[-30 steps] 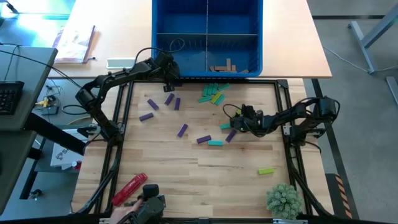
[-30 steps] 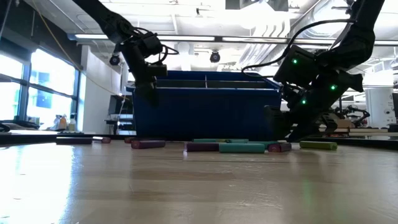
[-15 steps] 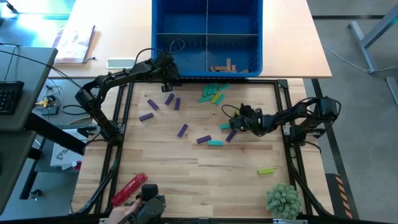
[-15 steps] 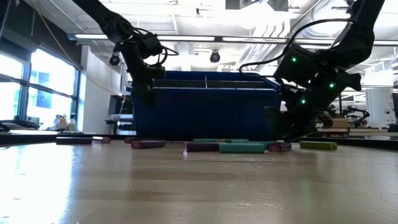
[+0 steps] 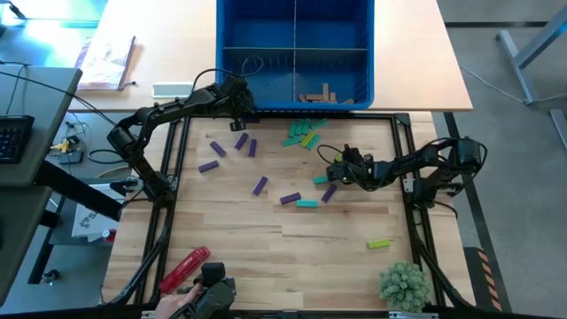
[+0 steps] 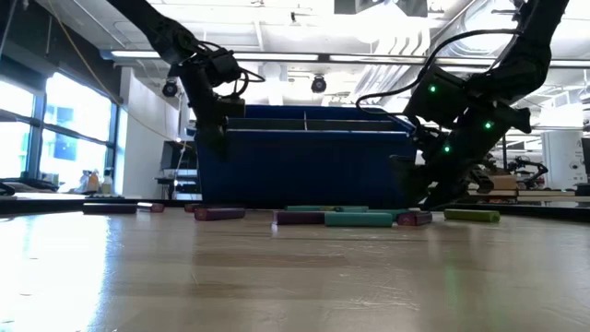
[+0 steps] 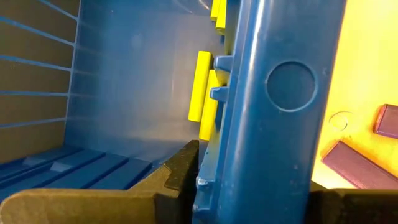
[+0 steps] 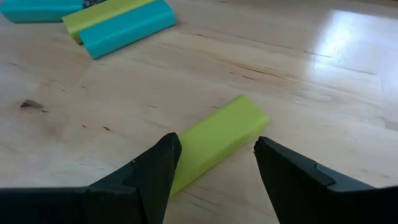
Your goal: Sort blocks
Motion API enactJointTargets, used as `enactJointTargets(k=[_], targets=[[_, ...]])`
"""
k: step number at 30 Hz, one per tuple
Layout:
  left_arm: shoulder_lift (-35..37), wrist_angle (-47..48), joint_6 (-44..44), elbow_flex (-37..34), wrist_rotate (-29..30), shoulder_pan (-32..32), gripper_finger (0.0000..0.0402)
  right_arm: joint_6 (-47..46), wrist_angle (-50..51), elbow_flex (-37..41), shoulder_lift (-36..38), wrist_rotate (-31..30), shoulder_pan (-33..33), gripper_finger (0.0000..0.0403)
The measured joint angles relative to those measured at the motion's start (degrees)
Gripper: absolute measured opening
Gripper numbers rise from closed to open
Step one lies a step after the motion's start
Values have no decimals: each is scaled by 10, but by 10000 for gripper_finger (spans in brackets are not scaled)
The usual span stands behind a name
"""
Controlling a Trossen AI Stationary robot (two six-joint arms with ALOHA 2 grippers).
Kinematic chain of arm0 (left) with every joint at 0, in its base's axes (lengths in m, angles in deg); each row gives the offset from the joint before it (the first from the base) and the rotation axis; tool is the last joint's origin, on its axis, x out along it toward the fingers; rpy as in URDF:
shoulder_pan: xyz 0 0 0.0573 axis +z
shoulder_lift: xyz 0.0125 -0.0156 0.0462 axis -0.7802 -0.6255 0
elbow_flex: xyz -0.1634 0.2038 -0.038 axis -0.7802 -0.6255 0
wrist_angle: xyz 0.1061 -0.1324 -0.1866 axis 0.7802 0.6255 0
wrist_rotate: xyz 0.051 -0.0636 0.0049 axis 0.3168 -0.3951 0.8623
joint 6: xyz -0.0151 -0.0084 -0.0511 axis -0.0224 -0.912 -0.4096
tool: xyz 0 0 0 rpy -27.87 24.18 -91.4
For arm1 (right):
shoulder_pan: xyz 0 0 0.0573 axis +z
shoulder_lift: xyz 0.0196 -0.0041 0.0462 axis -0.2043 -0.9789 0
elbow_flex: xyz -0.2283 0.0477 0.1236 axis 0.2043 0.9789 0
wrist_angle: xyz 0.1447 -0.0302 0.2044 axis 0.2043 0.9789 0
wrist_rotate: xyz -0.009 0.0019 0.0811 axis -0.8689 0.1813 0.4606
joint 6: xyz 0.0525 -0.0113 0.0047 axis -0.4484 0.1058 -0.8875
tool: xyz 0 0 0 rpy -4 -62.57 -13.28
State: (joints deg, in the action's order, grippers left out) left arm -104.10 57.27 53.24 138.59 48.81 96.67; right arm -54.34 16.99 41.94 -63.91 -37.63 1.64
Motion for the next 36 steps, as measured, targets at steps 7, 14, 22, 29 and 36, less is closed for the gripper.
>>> enactJointTargets(k=[7, 14, 22, 29, 36], targets=[[0, -1, -1, 0, 0, 0, 83, -6, 0, 0, 0, 11, 0, 213], [0, 0, 4, 0, -1, 0, 83, 68, -34, 1, -2, 25, 1, 213], [0, 2, 3, 1, -1, 0, 83, 91, -47, 2, -2, 23, -3, 213], [0, 4, 0, 1, -1, 0, 83, 80, -45, 1, -2, 6, -4, 213], [0, 6, -2, 1, -1, 0, 83, 55, -29, 1, -1, 32, -5, 213]])
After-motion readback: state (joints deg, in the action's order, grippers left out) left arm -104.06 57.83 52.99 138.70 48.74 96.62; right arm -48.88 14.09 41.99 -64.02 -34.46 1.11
